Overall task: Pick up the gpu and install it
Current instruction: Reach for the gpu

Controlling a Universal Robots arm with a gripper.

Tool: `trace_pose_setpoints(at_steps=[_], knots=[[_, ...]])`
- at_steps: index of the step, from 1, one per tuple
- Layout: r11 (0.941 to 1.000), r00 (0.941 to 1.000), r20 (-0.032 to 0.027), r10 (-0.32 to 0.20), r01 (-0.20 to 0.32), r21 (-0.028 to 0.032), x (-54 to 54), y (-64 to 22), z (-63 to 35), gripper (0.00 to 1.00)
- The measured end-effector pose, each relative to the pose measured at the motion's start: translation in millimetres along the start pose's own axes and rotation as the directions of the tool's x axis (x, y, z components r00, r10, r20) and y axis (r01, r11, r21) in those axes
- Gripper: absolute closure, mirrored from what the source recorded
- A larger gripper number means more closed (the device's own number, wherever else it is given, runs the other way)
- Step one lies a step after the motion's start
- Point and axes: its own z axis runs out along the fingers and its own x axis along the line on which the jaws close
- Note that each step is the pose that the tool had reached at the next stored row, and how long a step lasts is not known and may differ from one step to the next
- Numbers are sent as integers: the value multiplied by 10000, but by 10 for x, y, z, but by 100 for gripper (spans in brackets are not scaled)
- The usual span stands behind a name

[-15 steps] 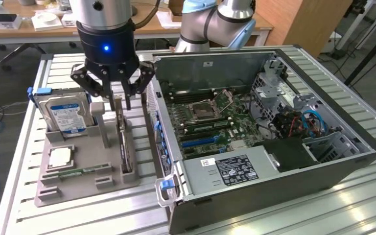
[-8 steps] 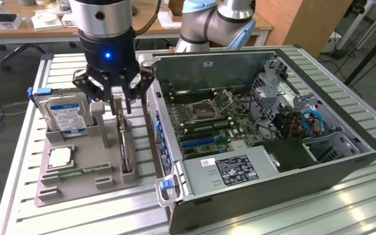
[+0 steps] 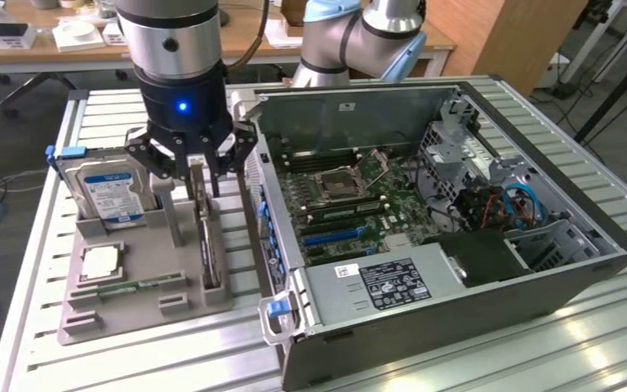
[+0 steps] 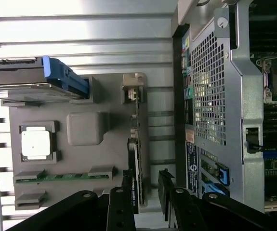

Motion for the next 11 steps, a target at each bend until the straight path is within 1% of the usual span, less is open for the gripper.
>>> trace_pose_setpoints(at_steps=[9,10,11], knots=[[10000,10000,1,-1,1,-1,0,0,1,63],[10000,10000,0,-1,1,-1,0,0,1,57],[10000,10000,0,-1,1,-1,0,0,1,57]])
